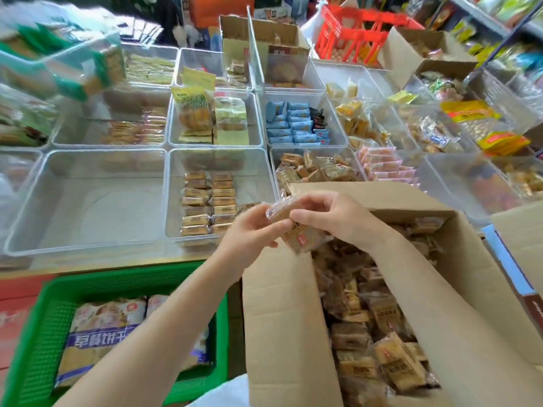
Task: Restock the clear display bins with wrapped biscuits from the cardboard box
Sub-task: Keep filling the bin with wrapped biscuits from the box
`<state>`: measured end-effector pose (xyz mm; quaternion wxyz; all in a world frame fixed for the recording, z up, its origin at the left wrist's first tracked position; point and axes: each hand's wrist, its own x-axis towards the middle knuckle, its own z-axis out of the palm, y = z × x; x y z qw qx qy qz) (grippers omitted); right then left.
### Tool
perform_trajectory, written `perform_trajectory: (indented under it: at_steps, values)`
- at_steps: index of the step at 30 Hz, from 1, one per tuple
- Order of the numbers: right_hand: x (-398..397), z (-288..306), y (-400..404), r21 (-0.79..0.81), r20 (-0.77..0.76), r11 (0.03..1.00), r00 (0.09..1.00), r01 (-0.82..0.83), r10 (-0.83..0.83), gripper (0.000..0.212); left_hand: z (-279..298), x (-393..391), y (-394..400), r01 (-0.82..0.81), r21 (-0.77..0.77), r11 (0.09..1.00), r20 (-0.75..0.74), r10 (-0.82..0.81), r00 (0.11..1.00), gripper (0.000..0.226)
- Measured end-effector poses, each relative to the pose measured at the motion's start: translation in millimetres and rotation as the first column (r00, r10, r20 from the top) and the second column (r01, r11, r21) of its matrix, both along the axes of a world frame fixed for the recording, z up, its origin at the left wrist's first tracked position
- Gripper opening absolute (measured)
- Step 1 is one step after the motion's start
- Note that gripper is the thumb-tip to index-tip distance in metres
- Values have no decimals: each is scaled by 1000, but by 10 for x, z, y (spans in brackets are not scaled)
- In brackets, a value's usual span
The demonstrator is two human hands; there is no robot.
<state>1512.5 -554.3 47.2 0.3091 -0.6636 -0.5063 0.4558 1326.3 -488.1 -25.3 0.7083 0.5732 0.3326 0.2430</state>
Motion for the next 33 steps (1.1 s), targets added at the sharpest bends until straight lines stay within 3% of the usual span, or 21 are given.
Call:
perform_trajectory:
  at_steps: [5, 10, 12, 13, 15, 17, 19, 21, 29, 33]
  values:
    - [-331, -175, 816, -5, 280, 990, 951, -138, 134, 29, -194, -460, 594, -243, 7, 970, 52, 242, 969, 45]
    - [-585, -653, 1618, -102, 509, 970, 827, -220, 241, 24, -753, -644, 1196, -252, 105, 962, -122, 264, 957, 42]
    - [-526, -882, 1909, -113, 627, 980, 753, -167, 200, 21, -1092, -660, 1395, -177, 351, 919, -389, 315, 866, 53]
    - [-461, -1000, 2037, -113, 689, 986, 705, -124, 168, 21, -1249, -680, 1450, -78, 467, 881, -520, 345, 781, 56]
    - [-320, -1255, 2277, -136, 801, 989, 581, -60, 146, 22, -1524, -731, 1483, 178, 559, 810, -697, 343, 630, 55]
    - [-231, -1509, 2494, -215, 882, 974, 413, -75, 227, 23, -1715, -779, 1453, 343, 597, 725, -749, 351, 562, 52]
    - [-170, -1695, 2592, -291, 914, 949, 257, -122, 314, 23, -1730, -762, 1417, 370, 639, 675, -731, 382, 566, 50]
    - [-208, -1941, 2704, -365, 900, 913, 180, -183, 397, 21, -1762, -768, 1439, 368, 650, 665, -722, 388, 573, 47]
    - [-362, -2432, 2744, -550, 801, 825, 199, -132, 565, 23, -1774, -785, 1462, 400, 626, 669, -742, 356, 568, 47]
    - [-376, -2403, 2722, -640, 722, 764, 274, -83, 635, 28, -1774, -794, 1461, 412, 631, 658, -742, 355, 569, 50]
